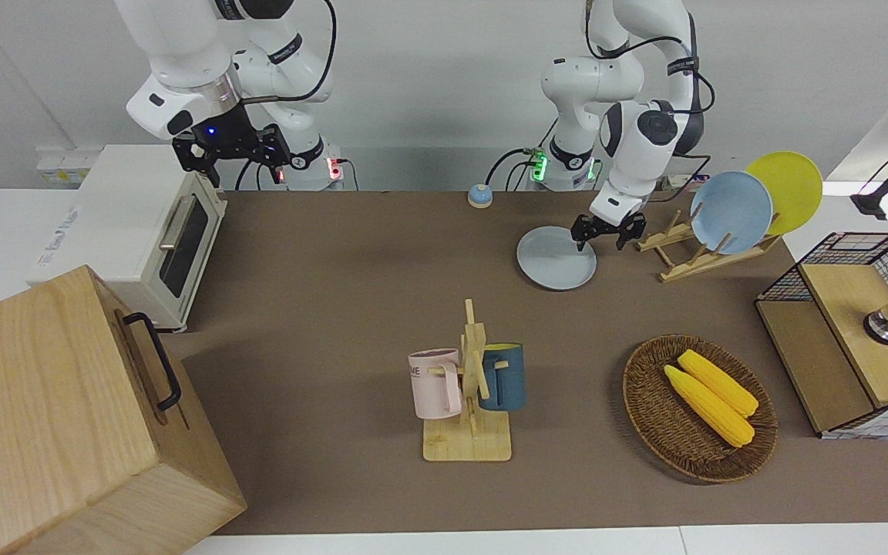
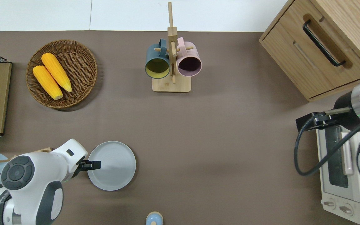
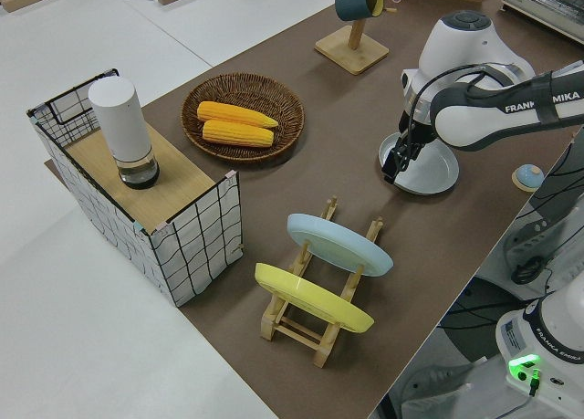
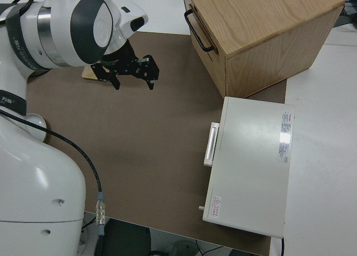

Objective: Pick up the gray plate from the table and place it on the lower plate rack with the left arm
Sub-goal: 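Close the left gripper on the gray plate's rim nearest the robot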

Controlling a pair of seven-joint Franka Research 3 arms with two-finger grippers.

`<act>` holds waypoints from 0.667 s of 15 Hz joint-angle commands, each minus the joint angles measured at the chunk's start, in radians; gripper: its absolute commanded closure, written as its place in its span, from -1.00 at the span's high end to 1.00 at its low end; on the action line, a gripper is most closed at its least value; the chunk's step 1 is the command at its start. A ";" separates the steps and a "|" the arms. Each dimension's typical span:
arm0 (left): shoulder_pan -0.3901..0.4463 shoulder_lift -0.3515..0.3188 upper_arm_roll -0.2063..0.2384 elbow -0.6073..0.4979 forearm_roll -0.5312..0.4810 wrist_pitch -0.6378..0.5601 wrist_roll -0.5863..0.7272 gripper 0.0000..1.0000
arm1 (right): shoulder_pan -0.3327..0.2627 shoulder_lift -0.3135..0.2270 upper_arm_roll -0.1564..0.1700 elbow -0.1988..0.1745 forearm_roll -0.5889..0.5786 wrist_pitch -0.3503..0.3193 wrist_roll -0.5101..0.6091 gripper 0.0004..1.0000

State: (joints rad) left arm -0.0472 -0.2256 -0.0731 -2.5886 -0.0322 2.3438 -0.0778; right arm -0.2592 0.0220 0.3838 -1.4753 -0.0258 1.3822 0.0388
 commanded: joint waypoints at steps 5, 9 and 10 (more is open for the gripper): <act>-0.014 0.043 0.009 -0.033 -0.017 0.057 0.036 0.98 | -0.023 -0.002 0.021 0.007 -0.006 -0.011 0.012 0.97; -0.011 0.072 0.009 -0.033 -0.072 0.063 0.079 0.97 | -0.023 -0.002 0.021 0.007 -0.006 -0.012 0.012 0.97; -0.013 0.077 0.009 -0.033 -0.075 0.063 0.078 0.94 | -0.023 -0.002 0.021 0.006 -0.006 -0.011 0.012 0.97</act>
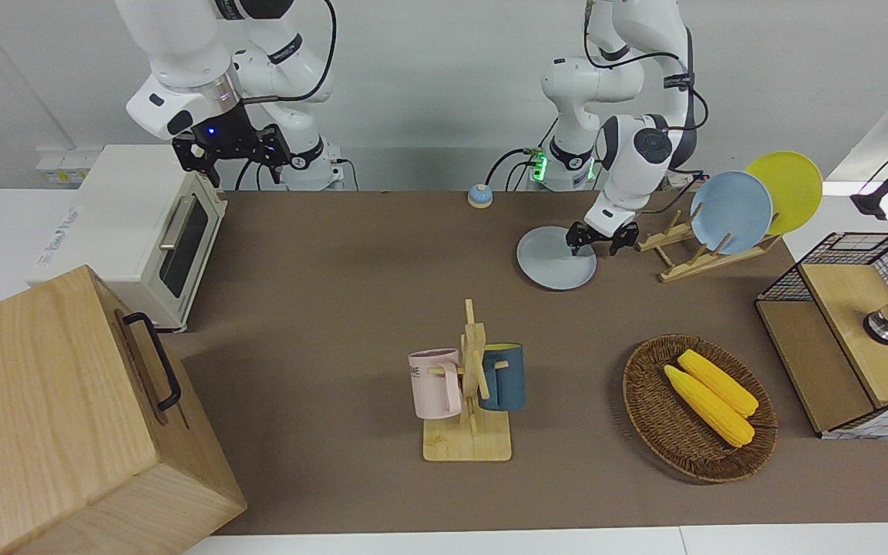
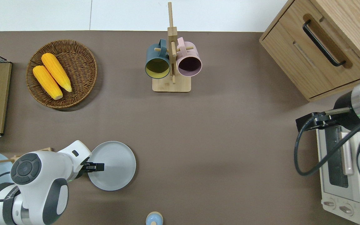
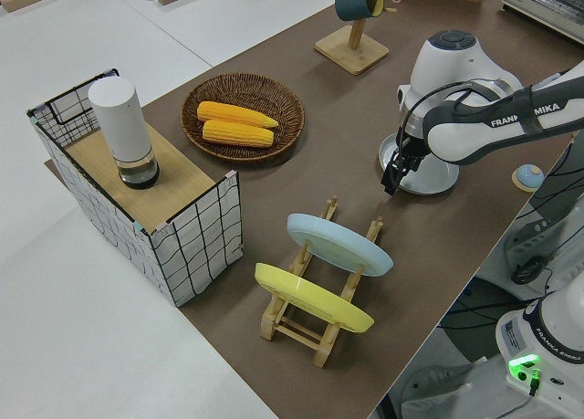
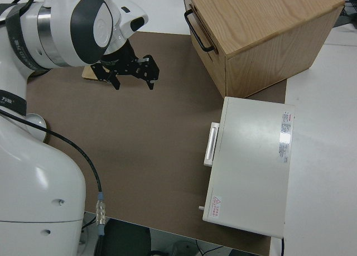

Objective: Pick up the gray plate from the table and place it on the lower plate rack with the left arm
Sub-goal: 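Close the left gripper on the gray plate's rim nearest the robot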

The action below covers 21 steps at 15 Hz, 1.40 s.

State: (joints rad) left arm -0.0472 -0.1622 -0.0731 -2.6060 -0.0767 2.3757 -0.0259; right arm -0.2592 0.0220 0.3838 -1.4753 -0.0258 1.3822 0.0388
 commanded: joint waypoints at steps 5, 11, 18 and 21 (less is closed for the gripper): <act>-0.011 0.020 0.009 -0.016 -0.032 0.039 0.026 -0.12 | -0.023 -0.002 0.021 0.007 -0.006 -0.011 0.012 0.97; -0.013 0.021 0.009 -0.016 -0.032 0.037 0.027 -1.00 | -0.023 -0.002 0.021 0.007 -0.006 -0.011 0.012 0.97; -0.003 0.000 0.019 0.012 -0.031 0.005 0.063 -1.00 | -0.023 -0.002 0.020 0.006 -0.006 -0.011 0.012 0.97; 0.000 -0.042 0.022 0.093 -0.031 -0.114 0.058 -1.00 | -0.023 -0.002 0.021 0.007 -0.006 -0.012 0.012 0.97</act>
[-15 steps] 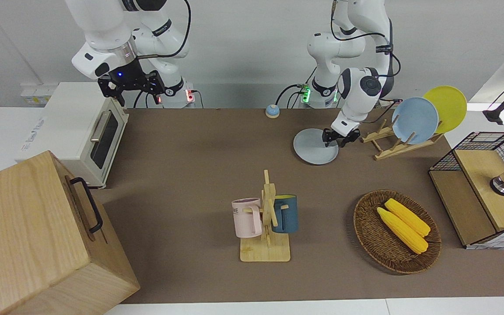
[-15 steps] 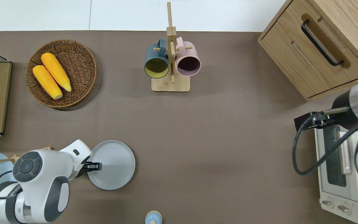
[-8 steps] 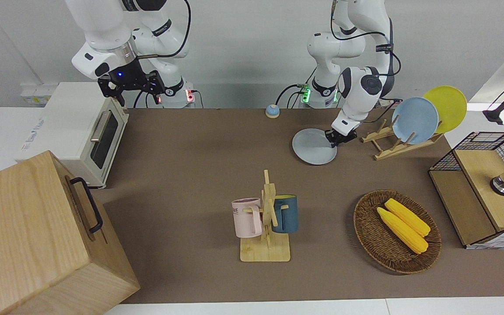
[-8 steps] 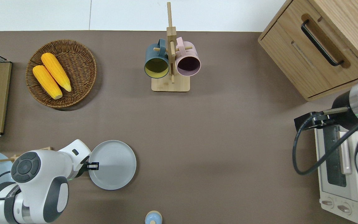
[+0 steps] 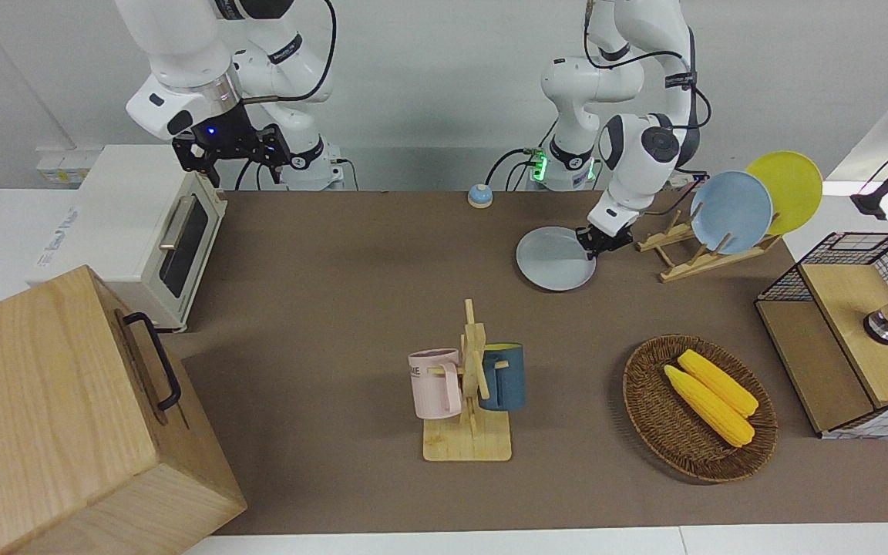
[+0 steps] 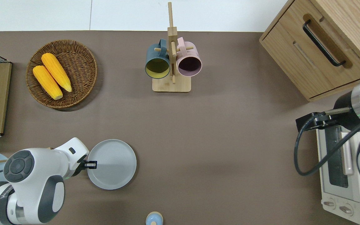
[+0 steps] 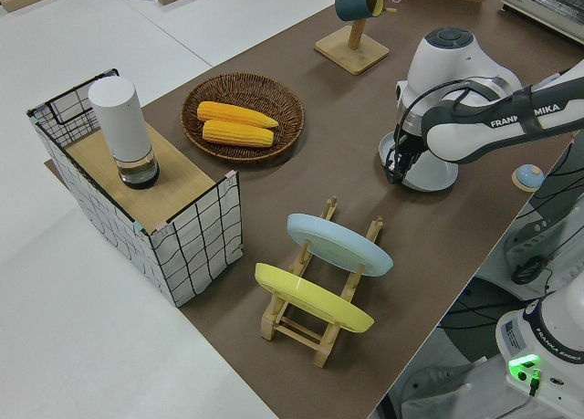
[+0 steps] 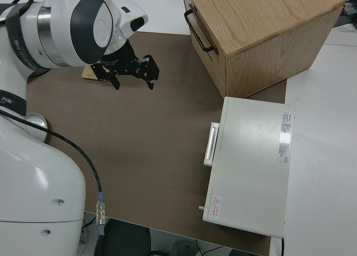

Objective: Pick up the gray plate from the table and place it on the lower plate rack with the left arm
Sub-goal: 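Lift the gray plate with the left gripper toward the plate rack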

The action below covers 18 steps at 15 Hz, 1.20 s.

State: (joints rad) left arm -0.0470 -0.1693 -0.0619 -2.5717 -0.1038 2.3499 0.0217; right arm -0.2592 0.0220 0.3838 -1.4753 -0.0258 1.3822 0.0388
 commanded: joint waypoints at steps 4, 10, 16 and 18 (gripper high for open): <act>0.004 -0.056 0.011 0.260 -0.002 -0.346 -0.017 -1.00 | -0.023 -0.002 0.021 0.007 -0.006 -0.011 0.012 0.97; 0.007 -0.050 0.011 0.554 0.009 -0.696 -0.039 -1.00 | -0.023 -0.002 0.020 0.007 -0.006 -0.012 0.012 0.97; 0.006 -0.049 0.011 0.607 0.079 -0.779 -0.040 -1.00 | -0.023 -0.004 0.021 0.007 -0.006 -0.011 0.012 0.97; 0.006 -0.046 0.008 0.607 0.134 -0.800 -0.066 -1.00 | -0.023 -0.002 0.021 0.007 -0.006 -0.011 0.012 0.97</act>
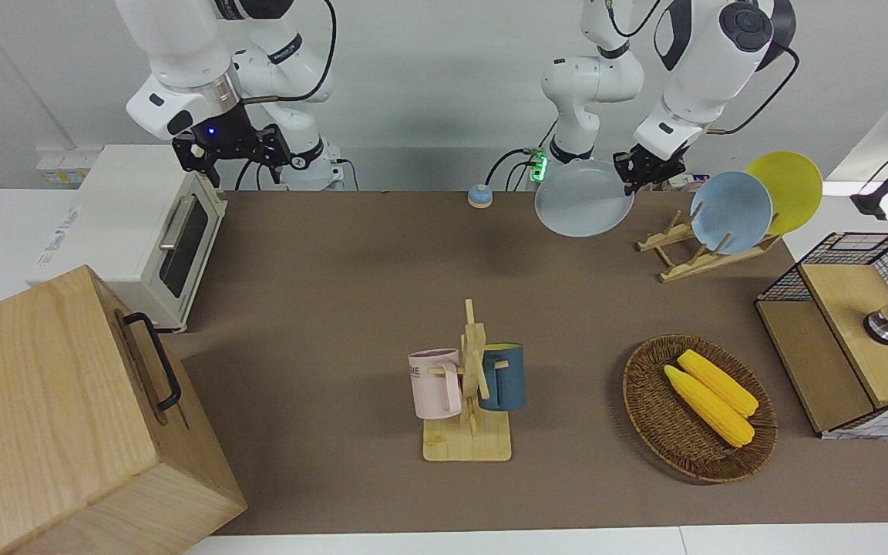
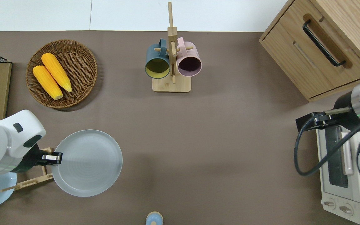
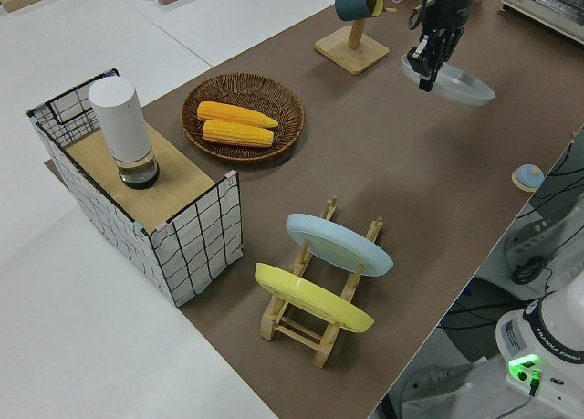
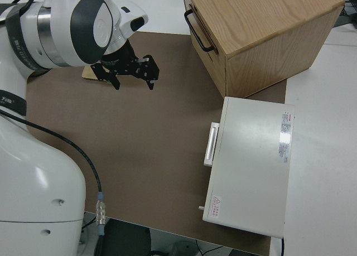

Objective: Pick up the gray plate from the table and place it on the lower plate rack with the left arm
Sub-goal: 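Lift the gray plate with the left gripper toward the plate rack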

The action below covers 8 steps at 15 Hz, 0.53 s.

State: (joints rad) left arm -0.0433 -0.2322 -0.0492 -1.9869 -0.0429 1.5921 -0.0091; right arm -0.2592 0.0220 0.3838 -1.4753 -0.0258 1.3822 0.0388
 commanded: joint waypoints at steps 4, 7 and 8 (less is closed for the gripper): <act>-0.006 0.021 -0.011 0.025 0.257 -0.072 -0.058 -1.00 | -0.023 -0.002 0.021 0.007 -0.006 -0.011 0.012 0.97; -0.004 0.022 -0.011 0.025 0.365 -0.096 -0.065 -1.00 | -0.023 -0.002 0.021 0.007 -0.006 -0.011 0.012 0.97; -0.006 0.024 -0.012 0.025 0.414 -0.110 -0.066 -1.00 | -0.023 -0.002 0.021 0.007 -0.006 -0.011 0.012 0.97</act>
State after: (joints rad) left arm -0.0442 -0.2215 -0.0561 -1.9855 0.2606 1.5331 -0.0543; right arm -0.2592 0.0220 0.3838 -1.4753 -0.0258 1.3822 0.0388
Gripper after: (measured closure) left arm 0.965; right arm 0.013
